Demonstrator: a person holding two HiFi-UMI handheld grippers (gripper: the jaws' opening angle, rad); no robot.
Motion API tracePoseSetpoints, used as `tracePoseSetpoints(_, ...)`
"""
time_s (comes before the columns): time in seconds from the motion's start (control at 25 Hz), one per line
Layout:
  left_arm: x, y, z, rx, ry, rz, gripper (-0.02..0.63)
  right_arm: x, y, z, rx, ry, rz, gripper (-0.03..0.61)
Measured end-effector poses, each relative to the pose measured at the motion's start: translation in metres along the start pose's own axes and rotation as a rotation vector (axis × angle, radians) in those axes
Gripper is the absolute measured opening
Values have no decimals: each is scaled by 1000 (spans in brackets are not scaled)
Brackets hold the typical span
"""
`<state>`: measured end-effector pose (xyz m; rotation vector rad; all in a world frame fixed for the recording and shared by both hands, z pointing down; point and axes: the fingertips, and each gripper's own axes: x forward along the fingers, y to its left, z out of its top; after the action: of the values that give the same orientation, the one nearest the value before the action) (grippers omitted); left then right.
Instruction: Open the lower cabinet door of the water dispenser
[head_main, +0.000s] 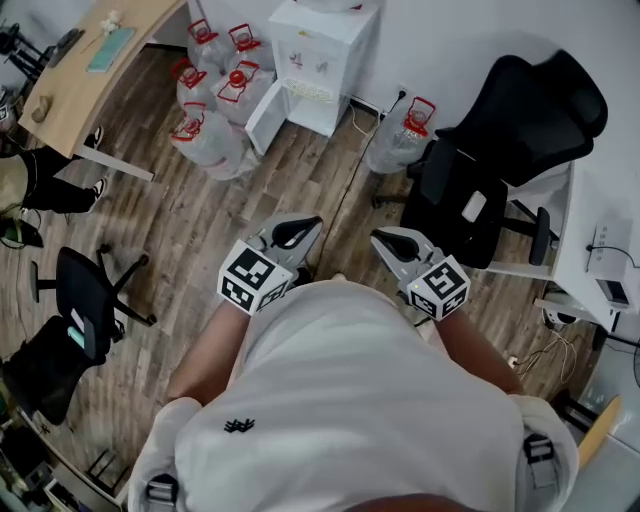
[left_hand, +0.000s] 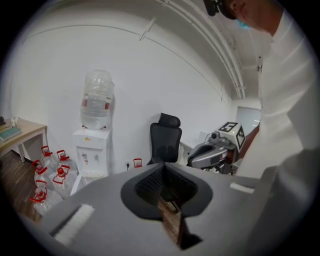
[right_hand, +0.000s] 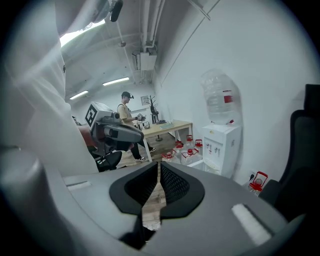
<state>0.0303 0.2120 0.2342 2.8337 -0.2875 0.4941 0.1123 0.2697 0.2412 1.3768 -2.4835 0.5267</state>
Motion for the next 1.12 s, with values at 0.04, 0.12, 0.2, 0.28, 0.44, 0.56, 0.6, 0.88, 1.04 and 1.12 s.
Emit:
tracePoseSetpoints(0.04, 0, -9, -3, -2, 5, 3, 55, -8, 1, -5, 4, -3, 3, 20)
tracePoseSetpoints(0.12, -2, -24, -11, -6, 17, 19, 55, -21, 5, -14, 9, -10, 12, 20)
tracePoseSetpoints(0.2, -6, -33, -22, -17, 28, 43, 55, -30, 9, -23, 8, -16, 24, 20)
tracePoseSetpoints(0.28, -11, -40, -33, -39, 40, 69, 55, -35, 13, -32, 8, -21, 36, 20)
tracePoseSetpoints(0.44, -19, -58, -49, -65, 64, 89, 55, -43, 26, -40, 9, -29, 54, 20)
tracePoseSetpoints(0.56, -18, -66, -45, -49, 73, 94, 55, -49, 27, -41, 3, -40, 58, 17)
tracePoseSetpoints(0.6, -17, -67, -43, -41, 72, 97, 55, -50, 26, -41, 2, -45, 60, 12)
tracePoseSetpoints(0.88, -25, -64, -40, -36, 71, 123, 55, -42, 30, -45, 7, -56, 72, 11)
tracePoseSetpoints(1.04, -32, -47, -43, -52, 59, 124, 55, -29, 32, -42, -4, -44, 62, 8)
tracePoseSetpoints(1.12, -32, -32, -44, -53, 54, 107, 55, -19, 28, -36, -12, -39, 40, 8)
